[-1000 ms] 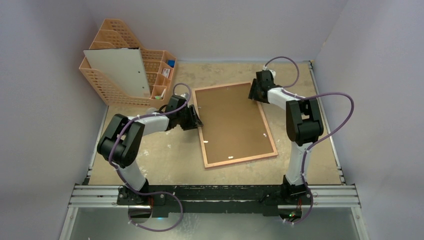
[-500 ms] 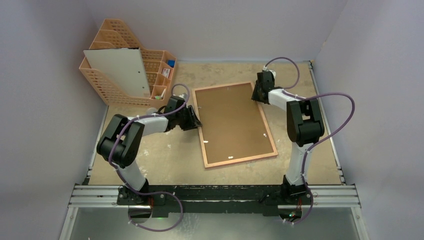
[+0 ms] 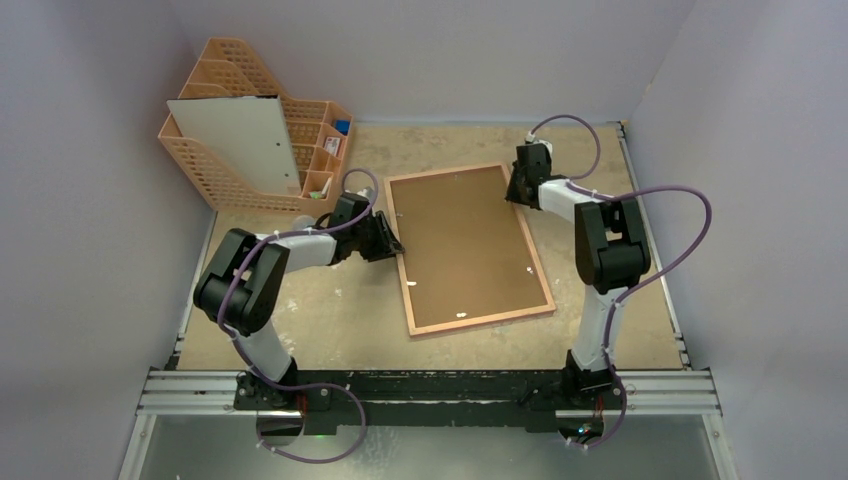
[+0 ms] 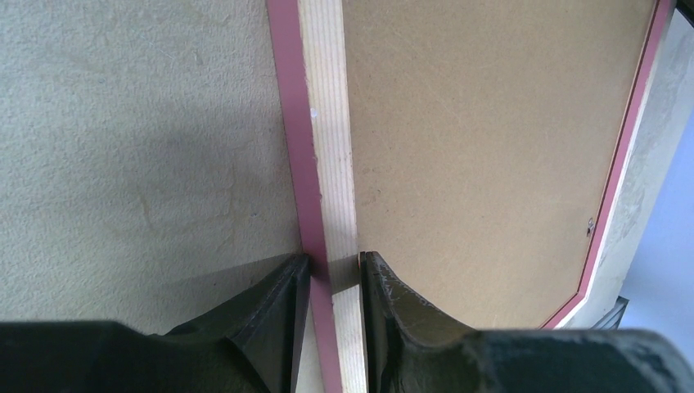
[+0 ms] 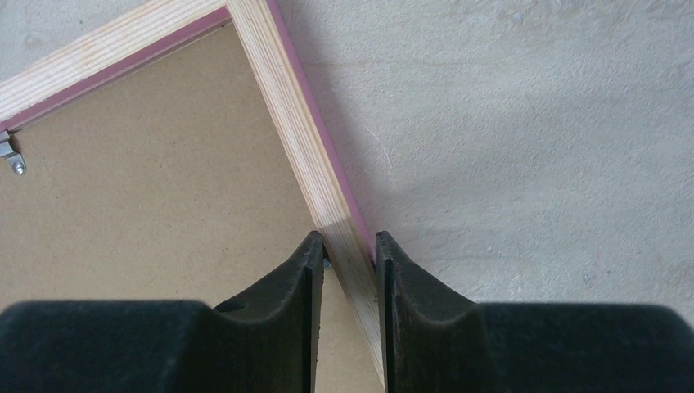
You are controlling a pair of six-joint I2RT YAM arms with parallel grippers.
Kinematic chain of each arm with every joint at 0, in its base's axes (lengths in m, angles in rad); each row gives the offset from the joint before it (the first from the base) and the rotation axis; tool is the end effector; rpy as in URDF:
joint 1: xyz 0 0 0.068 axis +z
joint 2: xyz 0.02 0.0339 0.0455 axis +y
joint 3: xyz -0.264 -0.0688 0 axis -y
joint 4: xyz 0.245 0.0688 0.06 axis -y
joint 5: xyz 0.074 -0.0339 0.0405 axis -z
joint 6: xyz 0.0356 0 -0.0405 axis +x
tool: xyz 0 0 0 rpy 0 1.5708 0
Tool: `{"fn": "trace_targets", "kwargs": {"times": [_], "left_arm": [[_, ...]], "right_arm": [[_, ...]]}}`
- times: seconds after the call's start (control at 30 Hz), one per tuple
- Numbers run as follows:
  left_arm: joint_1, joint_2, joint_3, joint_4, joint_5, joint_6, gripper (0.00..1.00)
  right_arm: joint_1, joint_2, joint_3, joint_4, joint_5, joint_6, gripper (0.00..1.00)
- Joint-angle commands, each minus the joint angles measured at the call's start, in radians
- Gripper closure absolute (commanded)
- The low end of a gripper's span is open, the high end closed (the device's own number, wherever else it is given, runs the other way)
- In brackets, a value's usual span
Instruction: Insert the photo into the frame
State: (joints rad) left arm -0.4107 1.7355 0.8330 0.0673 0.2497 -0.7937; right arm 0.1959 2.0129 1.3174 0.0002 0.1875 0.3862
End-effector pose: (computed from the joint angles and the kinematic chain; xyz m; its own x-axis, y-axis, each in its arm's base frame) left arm 0.3036 -0.1418 0.1384 -0.8609 -0.3786 -0.3399 -0.1068 0.7876 -0.6069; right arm 0.4360 0.0798 0.1714 -0.6012 0.2580 -0.7563 0.1896 0.9655 0.1786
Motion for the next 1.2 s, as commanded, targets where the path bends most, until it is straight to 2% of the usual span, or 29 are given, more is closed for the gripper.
{"fn": "trace_targets", "kwargs": {"times": [0.0,0.27,0.4,0.63,0.77,0.93,1.1,1.17], "left_arm": [[-0.002,0.031,-0.045,-0.117,-0.046,0.017,0.68],[0.000,0.002,-0.025,-0.131,-0.053,0.024,0.63],[0.000,-0.021,-0.019,-0.135,-0.044,0.028,0.58],[0.000,-0.027,-0.019,-0.139,-0.024,0.034,0.54],[0.000,-0.009,-0.009,-0.131,0.007,0.030,0.54],[0.000,0.011,0.003,-0.107,0.037,0.017,0.54],[0.000,0.039,0.034,-0.097,0.061,0.007,0.54],[0.000,0.049,0.055,-0.101,0.073,0.009,0.54]], "right_arm": [[0.022,-0.065,-0.024,-0.083,-0.015,0.064,0.71],[0.017,-0.225,-0.076,-0.089,0.090,0.113,0.43],[0.016,-0.290,-0.135,-0.113,0.101,0.113,0.39],[0.014,-0.401,-0.319,-0.114,0.126,0.149,0.24],[0.010,-0.431,-0.394,-0.112,0.092,0.179,0.22],[0.007,-0.452,-0.469,-0.083,-0.024,0.192,0.23],[0.006,-0.459,-0.514,-0.052,-0.143,0.192,0.29],[0.007,-0.465,-0.518,-0.031,-0.147,0.176,0.31]]}}
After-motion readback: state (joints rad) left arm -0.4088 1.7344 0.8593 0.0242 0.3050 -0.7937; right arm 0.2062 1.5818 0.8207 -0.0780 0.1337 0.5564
